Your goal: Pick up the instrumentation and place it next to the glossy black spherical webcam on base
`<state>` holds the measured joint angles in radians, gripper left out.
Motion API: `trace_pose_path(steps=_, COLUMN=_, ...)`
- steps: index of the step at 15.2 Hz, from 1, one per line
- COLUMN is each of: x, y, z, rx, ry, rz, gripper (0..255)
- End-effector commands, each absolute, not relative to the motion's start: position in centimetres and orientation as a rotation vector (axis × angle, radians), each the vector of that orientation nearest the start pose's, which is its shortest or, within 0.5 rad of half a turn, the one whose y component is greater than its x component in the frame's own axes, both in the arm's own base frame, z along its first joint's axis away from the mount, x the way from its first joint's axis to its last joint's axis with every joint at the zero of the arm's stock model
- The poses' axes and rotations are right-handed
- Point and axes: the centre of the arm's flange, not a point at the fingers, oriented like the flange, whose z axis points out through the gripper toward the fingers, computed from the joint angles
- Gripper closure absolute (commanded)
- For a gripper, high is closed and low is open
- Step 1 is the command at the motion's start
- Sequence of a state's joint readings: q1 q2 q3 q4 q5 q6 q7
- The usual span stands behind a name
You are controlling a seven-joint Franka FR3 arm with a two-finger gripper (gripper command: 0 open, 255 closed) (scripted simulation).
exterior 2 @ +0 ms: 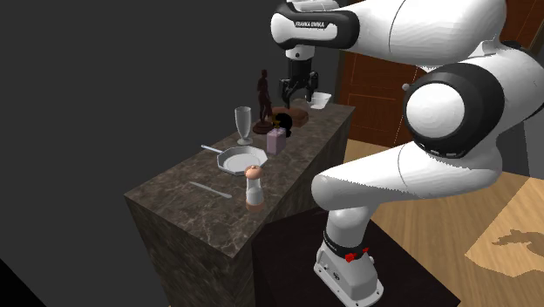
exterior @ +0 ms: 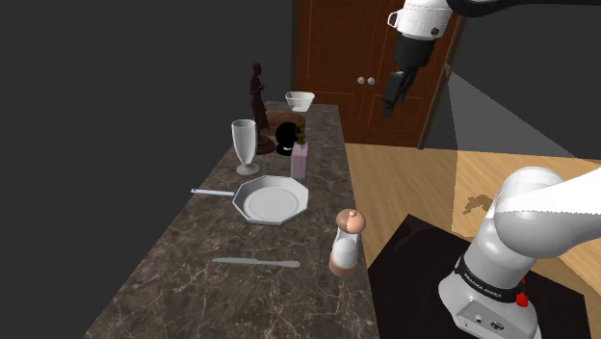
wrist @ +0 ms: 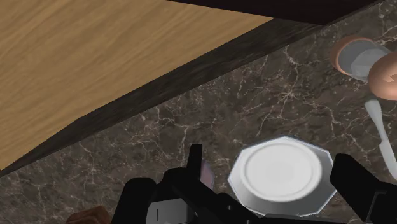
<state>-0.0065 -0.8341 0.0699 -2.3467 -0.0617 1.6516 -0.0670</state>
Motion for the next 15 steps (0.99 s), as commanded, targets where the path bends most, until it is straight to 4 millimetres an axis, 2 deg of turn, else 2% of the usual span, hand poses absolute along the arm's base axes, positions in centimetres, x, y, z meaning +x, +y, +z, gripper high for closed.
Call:
trace_pose_path(steps=1, x=30.2, y=2.1, z=61.7, rx=-3.244, ry=-0.182, rz=-0.222, gripper=0)
trace_pose_path(steps=15, x=27.4, y=17.4, z=49.4, rx=-3.335, ry=-0.191, rz=-0.29, gripper=0)
